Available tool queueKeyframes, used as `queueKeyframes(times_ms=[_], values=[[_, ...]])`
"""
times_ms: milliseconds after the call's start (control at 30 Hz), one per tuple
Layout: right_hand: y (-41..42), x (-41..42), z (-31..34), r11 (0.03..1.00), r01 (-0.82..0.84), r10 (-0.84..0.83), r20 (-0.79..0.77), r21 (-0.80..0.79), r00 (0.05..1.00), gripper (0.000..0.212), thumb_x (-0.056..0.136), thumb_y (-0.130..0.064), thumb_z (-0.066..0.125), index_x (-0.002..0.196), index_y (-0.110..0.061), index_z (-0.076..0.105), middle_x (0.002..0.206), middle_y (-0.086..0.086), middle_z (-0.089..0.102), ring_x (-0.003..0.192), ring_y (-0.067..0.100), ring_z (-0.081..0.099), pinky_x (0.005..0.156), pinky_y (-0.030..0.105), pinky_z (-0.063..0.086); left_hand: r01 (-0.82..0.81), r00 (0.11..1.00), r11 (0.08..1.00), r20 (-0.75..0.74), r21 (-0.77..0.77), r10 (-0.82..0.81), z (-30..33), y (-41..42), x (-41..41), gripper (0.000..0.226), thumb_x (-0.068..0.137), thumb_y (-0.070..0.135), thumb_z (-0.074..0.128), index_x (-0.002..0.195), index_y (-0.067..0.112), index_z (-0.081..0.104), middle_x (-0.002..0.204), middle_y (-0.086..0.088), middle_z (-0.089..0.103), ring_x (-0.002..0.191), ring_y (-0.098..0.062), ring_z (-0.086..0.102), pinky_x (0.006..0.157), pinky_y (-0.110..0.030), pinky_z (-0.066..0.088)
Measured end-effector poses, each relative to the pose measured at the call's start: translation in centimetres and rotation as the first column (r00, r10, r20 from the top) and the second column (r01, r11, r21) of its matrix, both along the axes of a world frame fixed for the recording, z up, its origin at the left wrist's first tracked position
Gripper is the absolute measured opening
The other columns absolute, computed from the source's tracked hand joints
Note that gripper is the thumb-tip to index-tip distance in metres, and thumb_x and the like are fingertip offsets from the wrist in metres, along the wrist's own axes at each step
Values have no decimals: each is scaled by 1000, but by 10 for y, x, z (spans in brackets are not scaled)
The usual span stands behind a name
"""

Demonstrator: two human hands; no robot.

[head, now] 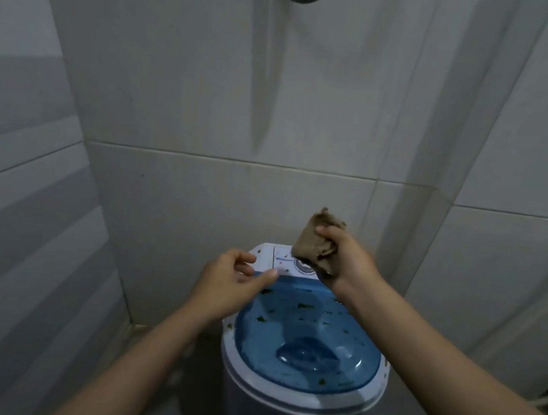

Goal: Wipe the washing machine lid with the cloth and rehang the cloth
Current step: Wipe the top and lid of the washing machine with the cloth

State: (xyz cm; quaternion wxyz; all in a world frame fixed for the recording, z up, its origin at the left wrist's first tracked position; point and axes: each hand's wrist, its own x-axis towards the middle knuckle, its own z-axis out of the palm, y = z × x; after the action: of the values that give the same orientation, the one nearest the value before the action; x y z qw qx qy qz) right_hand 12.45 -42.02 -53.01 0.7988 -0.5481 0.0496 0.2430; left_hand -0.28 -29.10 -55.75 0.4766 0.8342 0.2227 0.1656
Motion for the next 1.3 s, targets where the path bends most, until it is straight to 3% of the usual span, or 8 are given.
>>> queueKeyframes(times_ms=[100,167,267,333,500,700,1033,1300], values=[[13,11,-5,994,-12,18,49,-107,999,21,83,-19,63,103,-23,60,105,10,66,91,30,64,67,43,56,227,959,951,-219,211,-181,-20,14,-25,93,65,57,74,139,17,33,135,1,40,121,-13,43,101,-31,37],[25,15,-11,970,36,22,235,-239,972,17,87,-9,60,98,-21,61,107,11,64,96,30,61,83,44,53,369,878,883,-420,290,-229,-38,26,-37,125,54,70,69,149,18,6,155,-1,13,141,-20,18,114,-39,17],[40,16,-10,827,173,244,619,-535,747,19,83,-6,62,101,-7,66,94,11,66,85,24,59,77,32,49,498,782,794,-575,348,-239,-61,42,-39,154,33,90,51,145,14,-21,155,-5,-26,144,-23,-19,113,-45,-11],[51,19,-9,661,303,465,691,-687,554,16,79,-11,64,94,-4,65,84,11,67,78,27,60,65,30,45,556,751,752,-601,353,-273,-67,48,-33,156,35,88,56,143,12,-26,151,-5,-34,140,-22,-28,111,-44,-15],[82,32,-12,303,501,813,495,-811,308,6,84,-2,54,90,-1,55,98,24,66,88,39,62,60,33,36,617,716,713,-613,333,-333,-72,51,-20,149,51,73,71,141,12,-30,148,-6,-39,136,-22,-34,111,-43,-18],[107,43,-44,97,490,885,300,-866,355,28,86,-2,52,115,0,53,116,21,61,104,37,60,80,40,49,637,656,732,-667,240,-353,-87,57,-3,153,49,67,77,139,10,-33,148,-11,-40,136,-25,-35,115,-44,-15],[122,26,-82,122,487,956,234,-865,177,41,86,-4,53,127,-8,52,130,17,52,120,39,47,97,45,44,647,660,729,-643,224,-388,-101,64,3,157,44,68,78,136,18,-38,145,-2,-45,132,-21,-41,116,-47,-13],[96,-11,-89,175,448,966,240,-877,91,42,78,4,54,119,-4,53,131,14,52,117,35,47,87,42,46,624,716,730,-579,280,-390,-106,63,2,156,41,71,77,137,27,-36,151,2,-37,138,-22,-34,116,-50,-11]])
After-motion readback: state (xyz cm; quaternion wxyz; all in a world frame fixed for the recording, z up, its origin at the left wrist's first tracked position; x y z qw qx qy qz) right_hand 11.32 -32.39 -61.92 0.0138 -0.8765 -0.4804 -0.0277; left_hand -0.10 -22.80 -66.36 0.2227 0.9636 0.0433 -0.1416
